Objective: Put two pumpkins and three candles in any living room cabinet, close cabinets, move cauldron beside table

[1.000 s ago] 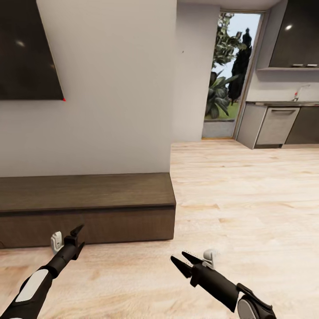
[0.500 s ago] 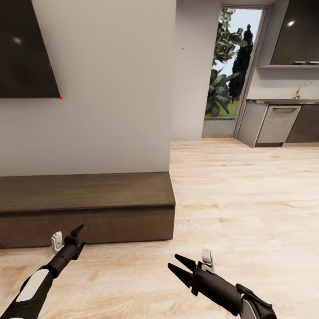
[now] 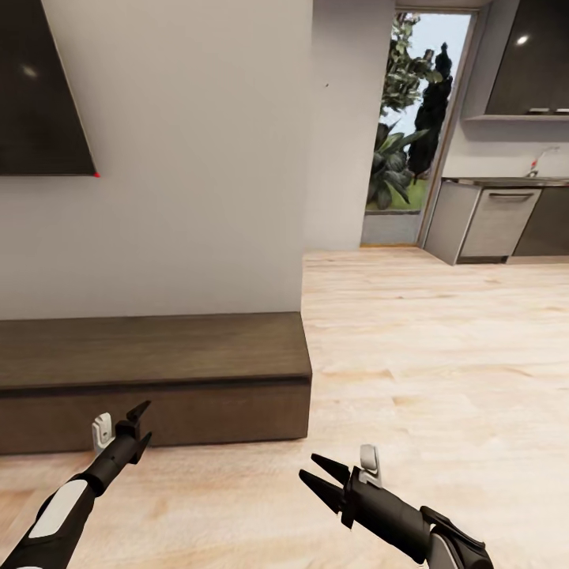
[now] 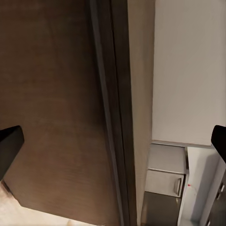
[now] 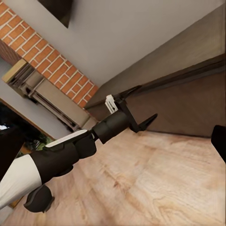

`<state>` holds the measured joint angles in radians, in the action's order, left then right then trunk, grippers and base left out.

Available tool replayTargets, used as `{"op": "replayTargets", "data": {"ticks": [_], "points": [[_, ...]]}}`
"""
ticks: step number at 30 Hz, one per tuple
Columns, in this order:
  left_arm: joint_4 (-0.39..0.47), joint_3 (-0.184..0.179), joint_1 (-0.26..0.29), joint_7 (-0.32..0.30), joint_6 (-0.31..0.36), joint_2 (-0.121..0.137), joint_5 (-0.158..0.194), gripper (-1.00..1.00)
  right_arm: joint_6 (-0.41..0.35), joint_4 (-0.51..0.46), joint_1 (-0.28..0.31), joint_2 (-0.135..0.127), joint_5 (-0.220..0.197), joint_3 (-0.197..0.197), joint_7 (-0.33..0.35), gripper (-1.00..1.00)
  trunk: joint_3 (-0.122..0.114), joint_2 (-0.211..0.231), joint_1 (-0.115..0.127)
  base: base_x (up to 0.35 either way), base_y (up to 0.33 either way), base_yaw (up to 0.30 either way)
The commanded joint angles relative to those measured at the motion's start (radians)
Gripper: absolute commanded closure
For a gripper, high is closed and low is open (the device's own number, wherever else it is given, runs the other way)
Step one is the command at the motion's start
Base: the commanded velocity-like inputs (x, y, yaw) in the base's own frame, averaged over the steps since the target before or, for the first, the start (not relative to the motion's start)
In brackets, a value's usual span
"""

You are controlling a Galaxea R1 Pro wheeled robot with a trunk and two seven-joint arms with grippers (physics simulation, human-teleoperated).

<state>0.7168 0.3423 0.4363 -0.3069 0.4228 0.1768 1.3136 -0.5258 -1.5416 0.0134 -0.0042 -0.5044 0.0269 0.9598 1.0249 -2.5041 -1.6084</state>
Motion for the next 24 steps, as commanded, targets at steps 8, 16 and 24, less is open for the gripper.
{"op": "replayTargets", "data": {"ticks": [8,16,24], "points": [[0.000,0.004,0.001,0.000,0.008,-0.001,0.007,-1.00,-0.008,0.000,0.000,0.000,-0.007,0.001,-0.001,-1.00,0.001,0.000,0.000,0.126,0.000,0.000],[0.000,0.003,0.001,0.002,0.008,-0.002,0.007,-1.00,-0.008,0.000,0.000,0.000,-0.006,0.001,-0.001,-1.00,0.001,0.000,0.000,0.144,0.044,0.000],[0.000,0.004,0.001,0.002,0.008,-0.002,0.008,-1.00,-0.008,0.000,0.000,0.000,-0.006,0.001,-0.001,-1.00,0.001,0.000,0.000,0.112,0.073,0.000]]}}
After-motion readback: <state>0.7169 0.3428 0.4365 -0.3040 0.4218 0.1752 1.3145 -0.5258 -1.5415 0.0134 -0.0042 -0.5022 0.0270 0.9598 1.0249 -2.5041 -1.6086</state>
